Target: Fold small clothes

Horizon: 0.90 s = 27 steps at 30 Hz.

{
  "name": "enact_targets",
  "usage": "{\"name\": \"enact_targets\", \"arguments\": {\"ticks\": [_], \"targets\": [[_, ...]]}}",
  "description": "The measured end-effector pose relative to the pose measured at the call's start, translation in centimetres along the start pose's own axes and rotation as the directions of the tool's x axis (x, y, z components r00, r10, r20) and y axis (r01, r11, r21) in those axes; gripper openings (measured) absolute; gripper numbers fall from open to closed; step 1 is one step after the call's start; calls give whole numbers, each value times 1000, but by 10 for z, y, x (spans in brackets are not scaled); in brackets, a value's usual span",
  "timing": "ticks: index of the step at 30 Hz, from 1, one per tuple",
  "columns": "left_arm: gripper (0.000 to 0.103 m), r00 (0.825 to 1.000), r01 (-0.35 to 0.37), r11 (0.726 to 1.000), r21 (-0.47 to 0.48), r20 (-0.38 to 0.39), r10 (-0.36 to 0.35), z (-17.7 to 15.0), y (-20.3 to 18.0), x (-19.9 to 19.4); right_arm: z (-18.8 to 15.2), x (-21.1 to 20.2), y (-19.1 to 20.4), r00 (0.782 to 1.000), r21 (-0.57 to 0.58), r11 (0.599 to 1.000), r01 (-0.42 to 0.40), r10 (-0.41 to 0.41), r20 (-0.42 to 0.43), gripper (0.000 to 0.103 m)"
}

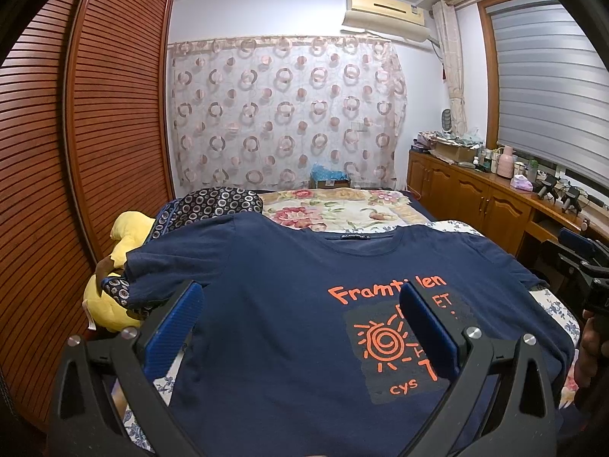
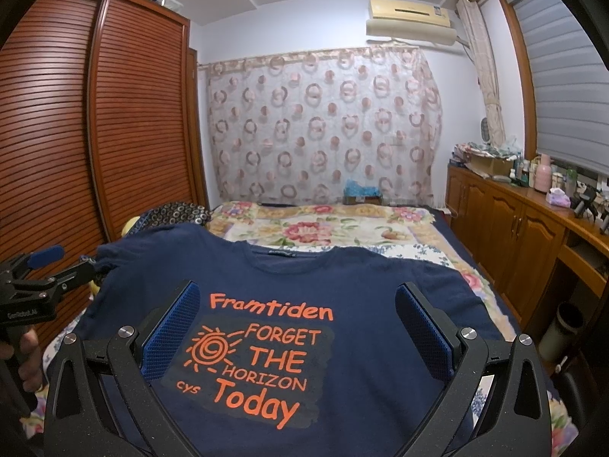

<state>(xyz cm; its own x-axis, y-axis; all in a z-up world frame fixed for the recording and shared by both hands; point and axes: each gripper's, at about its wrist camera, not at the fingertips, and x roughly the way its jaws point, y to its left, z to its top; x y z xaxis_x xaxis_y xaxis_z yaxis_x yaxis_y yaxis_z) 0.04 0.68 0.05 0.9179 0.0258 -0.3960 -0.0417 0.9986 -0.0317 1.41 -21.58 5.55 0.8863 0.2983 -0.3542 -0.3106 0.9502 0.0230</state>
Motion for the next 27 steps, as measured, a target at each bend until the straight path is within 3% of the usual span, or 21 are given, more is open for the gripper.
{"name": "enact_targets", "arguments": {"ticks": [27], "targets": [[103, 1000, -2, 1000, 4, 6, 2, 5, 0, 0, 4, -3, 2, 1000, 1, 1000, -1, 1, 0, 103]]}}
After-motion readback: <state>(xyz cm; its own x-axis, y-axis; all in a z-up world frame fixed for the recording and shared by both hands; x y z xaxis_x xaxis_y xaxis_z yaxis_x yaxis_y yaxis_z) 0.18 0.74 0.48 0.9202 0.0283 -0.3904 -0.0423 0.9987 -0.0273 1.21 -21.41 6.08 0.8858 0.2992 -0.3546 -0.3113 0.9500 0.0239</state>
